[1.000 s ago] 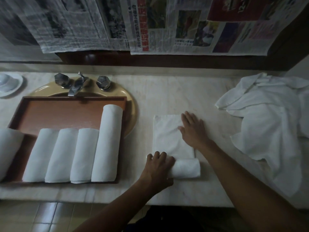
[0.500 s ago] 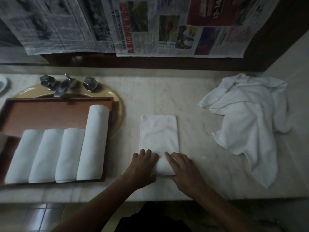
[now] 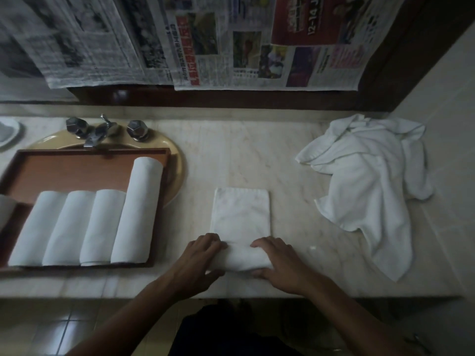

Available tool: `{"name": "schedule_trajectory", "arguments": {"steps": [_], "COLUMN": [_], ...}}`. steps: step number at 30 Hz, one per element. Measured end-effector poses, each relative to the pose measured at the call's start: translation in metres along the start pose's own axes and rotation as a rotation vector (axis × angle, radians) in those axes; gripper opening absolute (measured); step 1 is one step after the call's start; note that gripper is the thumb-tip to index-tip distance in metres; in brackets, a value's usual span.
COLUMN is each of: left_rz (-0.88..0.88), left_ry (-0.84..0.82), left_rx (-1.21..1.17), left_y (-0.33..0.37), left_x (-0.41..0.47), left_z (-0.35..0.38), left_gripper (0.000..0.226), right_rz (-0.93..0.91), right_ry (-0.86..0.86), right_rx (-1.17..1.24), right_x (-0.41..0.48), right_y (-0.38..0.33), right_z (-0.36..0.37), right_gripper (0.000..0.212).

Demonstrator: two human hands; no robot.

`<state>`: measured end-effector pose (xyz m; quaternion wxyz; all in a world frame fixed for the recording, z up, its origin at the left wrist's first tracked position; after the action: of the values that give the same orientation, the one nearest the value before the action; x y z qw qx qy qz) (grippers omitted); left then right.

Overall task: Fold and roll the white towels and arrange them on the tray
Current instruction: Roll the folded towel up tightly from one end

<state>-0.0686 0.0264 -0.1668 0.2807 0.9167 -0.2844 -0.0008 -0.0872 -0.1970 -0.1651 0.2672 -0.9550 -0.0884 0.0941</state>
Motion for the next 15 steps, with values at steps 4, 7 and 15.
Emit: {"name": "schedule_trajectory", "arguments": {"steps": [4,7,15], "left_rz": [-0.039,-0.075,-0.217], "left_ry": [-0.018,-0.124,-0.352], "left_rx": [0.047,0.082,0.006], "left_y": [-0.008,-0.012,-0.029], "left_x": [0.015,0.028,0.069], "left_z": [0.0,-0.002,0.0], "left_gripper": [0.057,0.059,0.065], "right_rz": [-0.018,-0.046,-0.064], "right_ry": [0.089,0.26,0.297], "right_rx": [-0.096,-0.122,-0.382], "right_x": [0.004,-0.001,-0.007], "right_y": [0.008,-0.008,-0.031], "right_z": [0.005,-0.005,0.023], "right_gripper": [0.059,0.054,0.078]}}
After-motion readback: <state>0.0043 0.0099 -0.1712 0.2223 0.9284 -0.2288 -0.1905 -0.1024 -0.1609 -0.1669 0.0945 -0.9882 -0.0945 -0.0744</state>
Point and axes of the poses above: each hand's wrist, its own x-axis towards the middle knuckle, its own z-axis out of the palm, y = z × x, the point moved 6 cm from there along x, towards the middle knuckle, and after that the axes turned 15 degrees about y, right-handed, at the moved point
